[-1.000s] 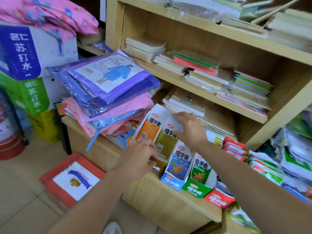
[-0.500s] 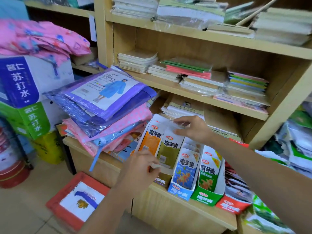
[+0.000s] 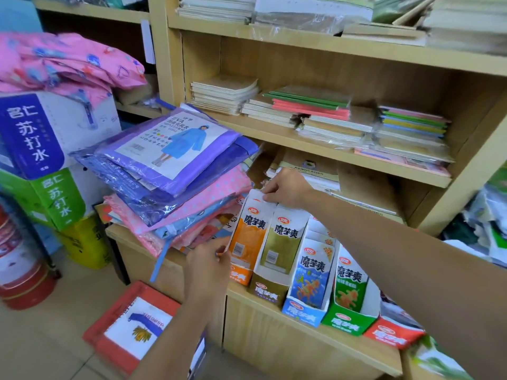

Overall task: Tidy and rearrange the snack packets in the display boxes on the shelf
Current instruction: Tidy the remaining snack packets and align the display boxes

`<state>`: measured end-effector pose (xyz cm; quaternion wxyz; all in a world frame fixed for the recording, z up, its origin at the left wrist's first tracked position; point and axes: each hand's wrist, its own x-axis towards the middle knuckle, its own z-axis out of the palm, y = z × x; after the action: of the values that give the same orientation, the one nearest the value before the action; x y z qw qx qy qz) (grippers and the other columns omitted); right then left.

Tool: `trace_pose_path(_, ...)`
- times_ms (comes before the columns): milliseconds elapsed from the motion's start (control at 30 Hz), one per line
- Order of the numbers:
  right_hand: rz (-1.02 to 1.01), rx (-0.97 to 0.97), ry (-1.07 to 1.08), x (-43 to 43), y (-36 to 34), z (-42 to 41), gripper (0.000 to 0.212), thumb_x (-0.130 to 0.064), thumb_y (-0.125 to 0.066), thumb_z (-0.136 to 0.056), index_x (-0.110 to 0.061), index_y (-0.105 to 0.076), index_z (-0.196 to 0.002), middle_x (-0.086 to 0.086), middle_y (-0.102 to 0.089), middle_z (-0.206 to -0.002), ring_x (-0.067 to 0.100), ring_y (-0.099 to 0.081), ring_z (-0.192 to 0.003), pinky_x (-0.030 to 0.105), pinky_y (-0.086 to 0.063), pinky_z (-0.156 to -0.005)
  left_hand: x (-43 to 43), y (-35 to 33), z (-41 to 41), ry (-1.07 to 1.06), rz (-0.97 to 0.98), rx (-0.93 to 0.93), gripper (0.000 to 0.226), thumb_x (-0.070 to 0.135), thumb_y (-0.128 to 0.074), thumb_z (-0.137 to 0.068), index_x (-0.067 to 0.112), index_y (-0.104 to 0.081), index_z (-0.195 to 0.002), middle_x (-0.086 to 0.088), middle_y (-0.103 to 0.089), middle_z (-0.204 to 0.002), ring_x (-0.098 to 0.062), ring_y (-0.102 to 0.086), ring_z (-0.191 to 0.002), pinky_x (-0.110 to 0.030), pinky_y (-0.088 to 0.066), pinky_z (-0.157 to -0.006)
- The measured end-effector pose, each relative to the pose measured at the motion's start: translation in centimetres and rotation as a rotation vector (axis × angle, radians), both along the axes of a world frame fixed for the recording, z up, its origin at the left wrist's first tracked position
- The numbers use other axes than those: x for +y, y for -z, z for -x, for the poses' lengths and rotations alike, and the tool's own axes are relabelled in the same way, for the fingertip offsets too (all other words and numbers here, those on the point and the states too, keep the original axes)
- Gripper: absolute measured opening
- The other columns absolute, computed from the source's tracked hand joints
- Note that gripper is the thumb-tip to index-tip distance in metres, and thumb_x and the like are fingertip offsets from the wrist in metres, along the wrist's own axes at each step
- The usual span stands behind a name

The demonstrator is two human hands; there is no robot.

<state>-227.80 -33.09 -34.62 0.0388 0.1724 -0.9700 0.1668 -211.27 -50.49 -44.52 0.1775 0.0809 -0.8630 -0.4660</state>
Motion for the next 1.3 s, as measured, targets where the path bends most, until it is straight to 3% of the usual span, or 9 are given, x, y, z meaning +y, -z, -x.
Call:
trace_pose_path(100, -0.116, 0.061, 0.013, 0.0, -0.5, 0.0, 0.015, -0.028, -0.079, -0.081, -0.022, -0.081, -0.095, -0.007, -0.076, -0.099, 0.014, -0.068, -0.091, 0.030, -0.055, -0.077, 0.3, -0.3, -0.1, 0.001, -0.001, -0.015, 0.037, 0.009, -0.062, -0.095, 0.043, -0.075, -0.100, 0.026, -0.063, -0.074, -0.006, -0.065, -0.078, -0.014, -0.039, -0.059)
trace_pose_path(200, -0.150, 0.107, 0.031, 0.1, -0.7, -0.2, 0.018, -0.031, -0.077, -0.081, -0.025, -0.078, -0.099, -0.005, -0.074, -0.100, 0.017, -0.066, -0.091, 0.028, -0.052, -0.074, 0.1, -0.1, 0.0, -0.002, 0.033, -0.037, 0.032, 0.016, -0.062, -0.094, 0.048, -0.069, -0.090, 0.020, -0.067, -0.079, -0.011, -0.066, -0.081, -0.027, -0.051, -0.065)
trace_pose_path(400, 0.023, 0.225, -0.098, 5.0, -1.0, -6.1, 0.032, -0.023, -0.065, -0.091, -0.019, -0.069, -0.123, 0.004, -0.068, -0.124, 0.023, -0.062, -0.111, 0.037, -0.049, -0.093, 1.1, -0.2, -0.5, 0.016, 0.349, 0.198, 0.031, 0.022, -0.072, -0.087, 0.028, -0.072, -0.117, 0.003, -0.067, -0.117, -0.024, -0.057, -0.112, -0.040, -0.050, -0.090)
trace_pose_path(533, -0.389, 0.181, -0.220, 8.0, 2.3, -10.0, 0.070, -0.055, -0.045, -0.098, -0.028, -0.021, -0.158, -0.003, -0.015, -0.165, 0.021, -0.016, -0.151, 0.043, -0.020, -0.119, 3.6, -0.1, -1.2, 0.282, 0.472, 0.235, 0.027, 0.031, -0.071, -0.081, 0.030, -0.076, -0.107, 0.007, -0.064, -0.118, -0.025, -0.058, -0.103, -0.044, -0.052, -0.088)
trace_pose_path(667, -0.504, 0.130, -0.175, 8.0, 3.6, -9.6, 0.080, -0.064, -0.028, -0.098, -0.024, 0.006, -0.158, -0.002, 0.016, -0.165, 0.020, 0.011, -0.153, 0.037, 0.002, -0.125, 4.2, 0.0, -1.9, 0.333, 0.427, 0.134, 0.014, 0.028, -0.081, -0.081, 0.035, -0.079, -0.093, 0.004, -0.057, -0.130, -0.015, -0.051, -0.113, -0.048, -0.053, -0.087)
trace_pose_path(967, -0.187, 0.089, -0.208, 11.6, 1.4, -12.0, 0.070, -0.047, -0.059, -0.095, -0.024, -0.031, -0.155, 0.001, -0.015, -0.165, 0.017, -0.020, -0.151, 0.043, -0.020, -0.120, 4.6, -0.8, -2.5, 0.306, 0.507, 0.104, 0.018, 0.027, -0.078, -0.084, 0.029, -0.077, -0.102, 0.002, -0.055, -0.136, -0.022, -0.052, -0.122, -0.044, -0.054, -0.088)
trace_pose_path(1133, -0.275, 0.279, -0.127, 16.2, 2.8, -19.1, 0.044, -0.037, -0.069, -0.088, -0.025, -0.063, -0.130, 0.004, -0.055, -0.143, 0.030, -0.052, -0.128, 0.049, -0.041, -0.101, 6.3, -0.7, -3.1, 0.302, 0.541, 0.239, 0.022, 0.020, -0.081, -0.078, 0.025, -0.078, -0.100, 0.003, -0.064, -0.120, -0.025, -0.057, -0.107, -0.040, -0.054, -0.084)
trace_pose_path(1233, -0.330, 0.437, -0.156, 17.6, 5.2, -23.8, 0.033, -0.035, -0.073, -0.080, -0.023, -0.071, -0.111, -0.001, -0.067, -0.120, 0.028, -0.057, -0.119, 0.048, -0.041, -0.097, 8.3, -0.6, -3.9, 0.429, 0.562, 0.356, 0.014, 0.030, -0.074, -0.083, 0.025, -0.079, -0.096, 0.009, -0.067, -0.107, -0.019, -0.056, -0.099, -0.039, -0.052, -0.085)
trace_pose_path(1300, -0.367, 0.435, -0.168, 17.9, 7.2, -26.0, 0.041, -0.039, -0.069, -0.082, -0.022, -0.067, -0.119, -0.004, -0.067, -0.121, 0.026, -0.052, -0.126, 0.049, -0.036, -0.100, 9.6, -0.8, -4.4, 0.538, 0.644, 0.356, 0.029, 0.047, -0.059, -0.087, 0.028, -0.079, -0.092, 0.014, -0.070, -0.096, -0.017, -0.056, -0.098, -0.041, -0.052, -0.083)
